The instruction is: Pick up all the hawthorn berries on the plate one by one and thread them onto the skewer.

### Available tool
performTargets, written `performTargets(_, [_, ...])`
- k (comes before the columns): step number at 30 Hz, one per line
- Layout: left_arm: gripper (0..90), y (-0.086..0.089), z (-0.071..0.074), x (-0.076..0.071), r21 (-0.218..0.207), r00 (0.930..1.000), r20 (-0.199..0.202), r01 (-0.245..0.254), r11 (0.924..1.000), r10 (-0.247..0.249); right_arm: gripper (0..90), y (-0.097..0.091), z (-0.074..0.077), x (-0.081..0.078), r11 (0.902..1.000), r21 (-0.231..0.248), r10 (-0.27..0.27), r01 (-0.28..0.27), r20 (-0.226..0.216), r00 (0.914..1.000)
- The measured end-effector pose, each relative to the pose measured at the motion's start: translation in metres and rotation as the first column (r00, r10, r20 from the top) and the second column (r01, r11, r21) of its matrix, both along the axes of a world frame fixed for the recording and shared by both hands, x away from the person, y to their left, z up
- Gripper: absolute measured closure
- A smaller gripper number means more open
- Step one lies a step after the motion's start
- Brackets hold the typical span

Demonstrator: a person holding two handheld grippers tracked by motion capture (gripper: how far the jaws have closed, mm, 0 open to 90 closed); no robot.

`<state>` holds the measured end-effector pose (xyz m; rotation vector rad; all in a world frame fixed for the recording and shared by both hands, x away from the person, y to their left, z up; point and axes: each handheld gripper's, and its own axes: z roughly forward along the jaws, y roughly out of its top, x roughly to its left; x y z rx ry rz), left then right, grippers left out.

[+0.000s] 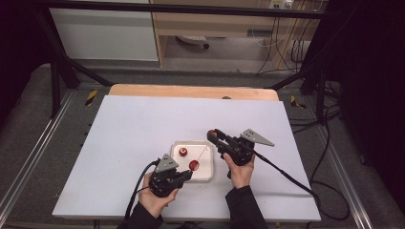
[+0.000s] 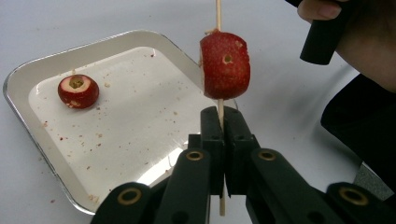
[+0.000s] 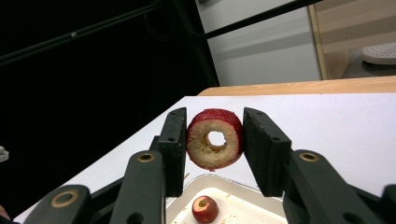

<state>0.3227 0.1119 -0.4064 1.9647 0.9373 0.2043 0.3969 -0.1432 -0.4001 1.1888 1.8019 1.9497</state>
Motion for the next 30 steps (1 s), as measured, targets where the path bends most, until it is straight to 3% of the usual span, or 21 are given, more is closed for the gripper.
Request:
performTargets(19, [87.9, -0.005, 0.000, 0.005, -0.036, 0.9994, -0.025, -0.025, 0.9990, 0.024, 61.9, 0.001, -0.002, -0.002, 0.9998, -0.016, 0.014, -0.014, 0.017, 0.9997])
performTargets(26, [88.0, -0.010, 0.001, 0.006, -0.078, 0.9981, -0.019, -0.060, 0.9951, 0.058, 61.9, 0.003, -0.003, -0.004, 0.9998, -0.011, 0.017, -0.017, 0.020, 0.9996])
performTargets(30, [88.0, -0.013, 0.000, 0.004, -0.082, 0.9975, 0.003, -0.070, 0.9942, 0.070, 61.9, 0.004, -0.003, -0.007, 0.9997, 0.004, 0.024, -0.024, 0.012, 0.9996])
